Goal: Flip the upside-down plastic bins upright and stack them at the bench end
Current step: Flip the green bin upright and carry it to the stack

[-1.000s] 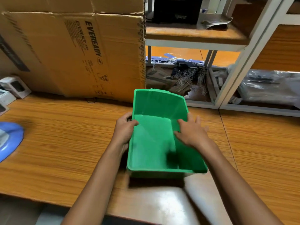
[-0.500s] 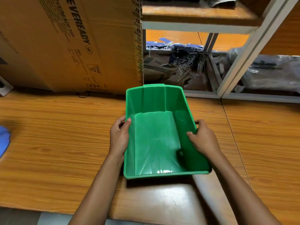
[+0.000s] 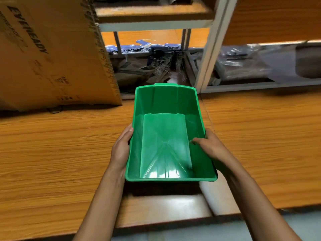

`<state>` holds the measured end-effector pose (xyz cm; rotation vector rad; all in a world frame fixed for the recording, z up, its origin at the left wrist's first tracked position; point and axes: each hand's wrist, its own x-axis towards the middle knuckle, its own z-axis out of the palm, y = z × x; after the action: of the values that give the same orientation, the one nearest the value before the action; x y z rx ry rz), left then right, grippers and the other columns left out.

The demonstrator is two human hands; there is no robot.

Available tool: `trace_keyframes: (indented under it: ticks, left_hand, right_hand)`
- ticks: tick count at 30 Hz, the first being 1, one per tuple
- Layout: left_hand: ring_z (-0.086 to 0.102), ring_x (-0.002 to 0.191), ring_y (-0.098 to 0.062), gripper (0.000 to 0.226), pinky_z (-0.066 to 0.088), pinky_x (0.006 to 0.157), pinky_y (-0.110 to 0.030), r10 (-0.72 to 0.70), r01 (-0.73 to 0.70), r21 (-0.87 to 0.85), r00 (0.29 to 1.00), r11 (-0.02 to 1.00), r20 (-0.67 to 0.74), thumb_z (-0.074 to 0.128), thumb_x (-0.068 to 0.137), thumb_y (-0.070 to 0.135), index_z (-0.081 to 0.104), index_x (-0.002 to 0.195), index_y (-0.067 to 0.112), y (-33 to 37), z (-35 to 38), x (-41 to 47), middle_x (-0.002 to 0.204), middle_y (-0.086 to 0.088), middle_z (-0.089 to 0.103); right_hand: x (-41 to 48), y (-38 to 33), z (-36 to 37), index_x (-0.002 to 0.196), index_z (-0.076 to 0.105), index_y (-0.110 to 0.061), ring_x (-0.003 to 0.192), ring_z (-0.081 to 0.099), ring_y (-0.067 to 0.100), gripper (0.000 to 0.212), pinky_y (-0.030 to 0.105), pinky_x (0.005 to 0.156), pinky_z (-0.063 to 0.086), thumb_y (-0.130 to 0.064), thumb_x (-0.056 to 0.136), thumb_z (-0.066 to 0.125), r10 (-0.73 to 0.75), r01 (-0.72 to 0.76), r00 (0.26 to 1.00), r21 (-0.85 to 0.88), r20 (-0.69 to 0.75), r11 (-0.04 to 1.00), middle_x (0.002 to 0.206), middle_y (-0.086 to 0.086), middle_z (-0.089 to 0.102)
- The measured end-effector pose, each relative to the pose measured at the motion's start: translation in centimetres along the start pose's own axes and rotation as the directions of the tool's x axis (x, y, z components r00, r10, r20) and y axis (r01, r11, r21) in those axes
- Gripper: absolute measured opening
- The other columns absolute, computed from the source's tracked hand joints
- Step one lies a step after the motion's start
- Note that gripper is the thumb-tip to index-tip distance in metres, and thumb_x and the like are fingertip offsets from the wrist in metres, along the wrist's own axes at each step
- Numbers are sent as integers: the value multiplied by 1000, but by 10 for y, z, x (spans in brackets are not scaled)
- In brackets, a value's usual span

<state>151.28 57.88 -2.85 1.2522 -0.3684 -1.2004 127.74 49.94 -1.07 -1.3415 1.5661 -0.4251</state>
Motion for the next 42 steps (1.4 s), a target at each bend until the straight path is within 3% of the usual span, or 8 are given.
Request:
trace_keyframes:
  ticks: [8,12,18,23,26,32,38,42]
  left_hand:
    - [61,125,-20,43,46,105,-39,-49,18,95,942,995,333,53,100,29,52,142,23,-78,134,-56,139,1,62]
    - [70,89,7,26,54,70,-12,-43,-22,147,903,989,427,42,105,14,58,125,20,-130,221,-111,97,23,75]
    - [65,80,17,36,47,64,-2,-51,-91,237,846,967,531,42,105,11,49,141,13,-202,334,-182,129,9,59]
    - [66,100,3,29,51,81,-10,-105,-125,282,728,951,678,45,104,13,57,129,21,-252,426,-225,116,15,68]
    - [63,116,-6,32,50,100,-26,-179,-113,329,655,937,734,49,103,19,57,134,25,-281,471,-243,130,9,66]
    - [70,106,-15,31,56,91,-31,-325,-67,413,509,908,797,48,103,18,59,131,26,-339,564,-277,122,3,71]
    - [72,90,-6,25,57,80,-23,-370,-13,430,484,903,793,48,103,13,63,113,31,-406,676,-301,103,12,74]
    - [74,82,-8,25,59,67,-21,-432,63,455,446,889,784,46,103,10,65,110,26,-444,763,-312,92,8,78]
  right_hand:
    - [-73,97,-143,108,60,-15,77,64,18,23,30,69,51,-14,86,69,32,5,978,181,-204,984,95,4,69]
    - [-121,162,-225,117,48,-11,73,60,20,36,32,63,44,-22,88,68,104,-13,935,261,-340,965,89,4,63]
    - [-197,253,-324,111,49,-16,90,64,24,32,43,84,50,-28,86,66,206,-2,823,361,-529,933,95,0,63]
    - [-250,317,-389,92,50,-27,89,67,26,29,48,83,56,-29,70,68,314,66,696,492,-646,868,101,5,65]
    - [-275,349,-417,96,50,-29,90,69,30,33,52,84,57,-29,67,67,374,96,652,561,-659,822,106,10,67]
    - [-292,417,-477,99,48,-32,93,69,33,32,55,85,57,-15,81,67,456,144,564,626,-688,766,109,11,67]
    - [-279,482,-572,103,49,-30,87,70,32,33,50,80,59,-11,83,67,489,171,481,625,-728,762,105,11,69]
    - [-265,514,-648,116,45,-27,89,69,30,47,50,83,58,-25,76,69,552,153,412,652,-725,743,107,8,68]
